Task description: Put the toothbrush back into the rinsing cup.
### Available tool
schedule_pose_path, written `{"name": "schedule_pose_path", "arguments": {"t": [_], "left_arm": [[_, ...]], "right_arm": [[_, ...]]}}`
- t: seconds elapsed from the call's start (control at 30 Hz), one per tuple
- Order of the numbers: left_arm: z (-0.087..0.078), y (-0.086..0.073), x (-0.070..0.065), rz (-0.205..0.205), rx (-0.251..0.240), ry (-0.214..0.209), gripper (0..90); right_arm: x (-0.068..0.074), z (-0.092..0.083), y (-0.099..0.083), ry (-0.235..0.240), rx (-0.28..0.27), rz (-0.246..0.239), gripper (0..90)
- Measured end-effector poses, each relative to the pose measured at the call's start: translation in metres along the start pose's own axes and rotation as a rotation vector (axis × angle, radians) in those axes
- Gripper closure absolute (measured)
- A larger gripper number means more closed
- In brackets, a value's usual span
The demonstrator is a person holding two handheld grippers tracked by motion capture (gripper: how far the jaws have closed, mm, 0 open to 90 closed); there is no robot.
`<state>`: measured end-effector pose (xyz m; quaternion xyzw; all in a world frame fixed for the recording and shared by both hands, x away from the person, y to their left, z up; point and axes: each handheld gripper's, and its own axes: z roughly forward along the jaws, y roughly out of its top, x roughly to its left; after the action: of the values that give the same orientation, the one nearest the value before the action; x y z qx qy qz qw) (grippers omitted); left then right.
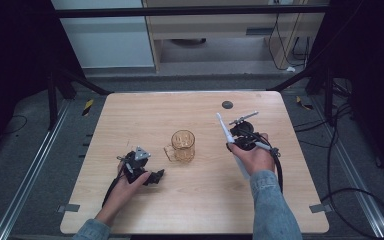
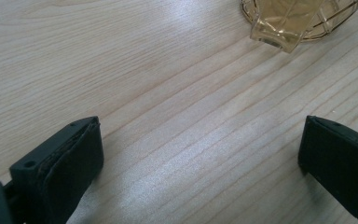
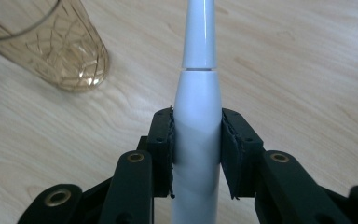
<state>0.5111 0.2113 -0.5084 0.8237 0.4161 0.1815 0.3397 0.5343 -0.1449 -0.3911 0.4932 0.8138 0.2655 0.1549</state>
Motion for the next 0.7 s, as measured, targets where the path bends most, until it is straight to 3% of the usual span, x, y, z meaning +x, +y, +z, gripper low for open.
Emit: {"name": "schedule_pose_path", "arguments": {"t": [0.23,0.4,0.7], "left_arm": [[0.0,0.0,0.0,0.001,0.001,0.0,0.0],[0.0,0.0,0.0,-0.002,-0.002,0.001,0.0],[0.001,0.001,0.0,-0.001,-0.003,0.002,0.0]], "right_arm": [[0.008,-0.001,0.006,-0.024,-0.074,0.014,66.9],[0.023,-0.008,0.017,-0.026,-0.16,0.003,66.9],[0.034,-0.014,0.029,-0.043,-0.229,-0.013,66.9]]}}
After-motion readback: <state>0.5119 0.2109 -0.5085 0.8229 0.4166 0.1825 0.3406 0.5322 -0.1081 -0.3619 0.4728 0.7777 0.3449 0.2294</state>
